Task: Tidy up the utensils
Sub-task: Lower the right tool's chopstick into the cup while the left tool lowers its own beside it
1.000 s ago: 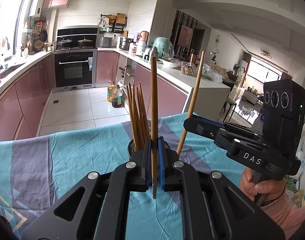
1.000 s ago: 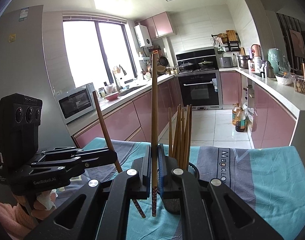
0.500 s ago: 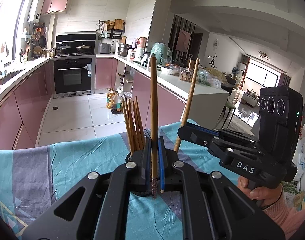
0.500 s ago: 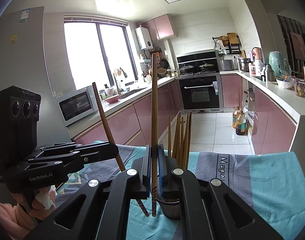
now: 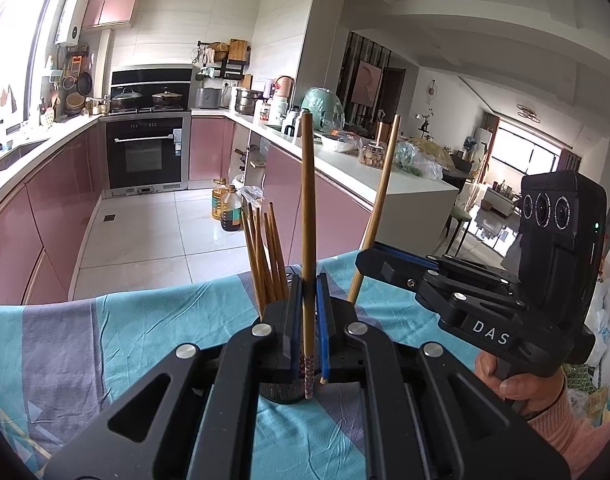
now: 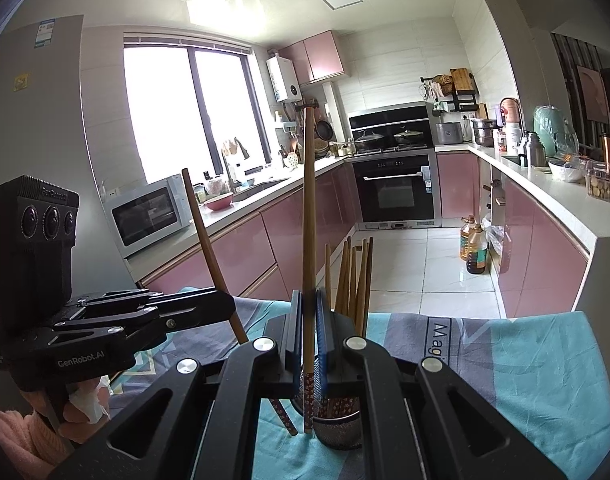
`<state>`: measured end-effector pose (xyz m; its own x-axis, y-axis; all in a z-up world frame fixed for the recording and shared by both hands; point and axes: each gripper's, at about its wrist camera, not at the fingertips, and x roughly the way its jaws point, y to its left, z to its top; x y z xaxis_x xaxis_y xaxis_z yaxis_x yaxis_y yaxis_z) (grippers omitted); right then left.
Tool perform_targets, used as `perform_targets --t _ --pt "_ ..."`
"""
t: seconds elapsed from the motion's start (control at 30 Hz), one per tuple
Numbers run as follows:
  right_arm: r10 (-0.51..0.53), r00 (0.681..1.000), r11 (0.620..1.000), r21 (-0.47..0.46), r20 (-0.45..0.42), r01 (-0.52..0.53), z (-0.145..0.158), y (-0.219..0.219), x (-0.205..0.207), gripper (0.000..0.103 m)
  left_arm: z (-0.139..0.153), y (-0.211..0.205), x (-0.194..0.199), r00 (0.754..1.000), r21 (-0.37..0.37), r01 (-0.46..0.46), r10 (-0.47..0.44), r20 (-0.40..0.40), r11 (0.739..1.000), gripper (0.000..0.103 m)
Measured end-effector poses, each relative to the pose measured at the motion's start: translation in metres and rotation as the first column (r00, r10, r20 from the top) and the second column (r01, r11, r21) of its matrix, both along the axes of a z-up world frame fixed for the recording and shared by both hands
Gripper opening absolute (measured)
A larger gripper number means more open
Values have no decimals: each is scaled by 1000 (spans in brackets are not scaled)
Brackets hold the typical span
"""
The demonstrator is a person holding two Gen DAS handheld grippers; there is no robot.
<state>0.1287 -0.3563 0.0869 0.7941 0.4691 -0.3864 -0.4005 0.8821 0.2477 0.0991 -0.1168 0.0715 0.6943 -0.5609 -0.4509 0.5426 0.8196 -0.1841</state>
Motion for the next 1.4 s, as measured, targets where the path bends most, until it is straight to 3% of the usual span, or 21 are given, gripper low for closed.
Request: perform_targets --t 0.73,1.0,1.4 --pt "-40 999 999 -23 -12 40 -4 5 27 6 -2 6 6 999 -51 -51 50 -6 997 7" --pt "-44 999 999 -21 -19 44 -7 3 29 6 10 11 6 999 -77 -47 48 9 996 7" --pt "-53 998 998 -21 -43 52 -16 3 34 6 -2 4 8 999 -34 -47 46 -21 998 7"
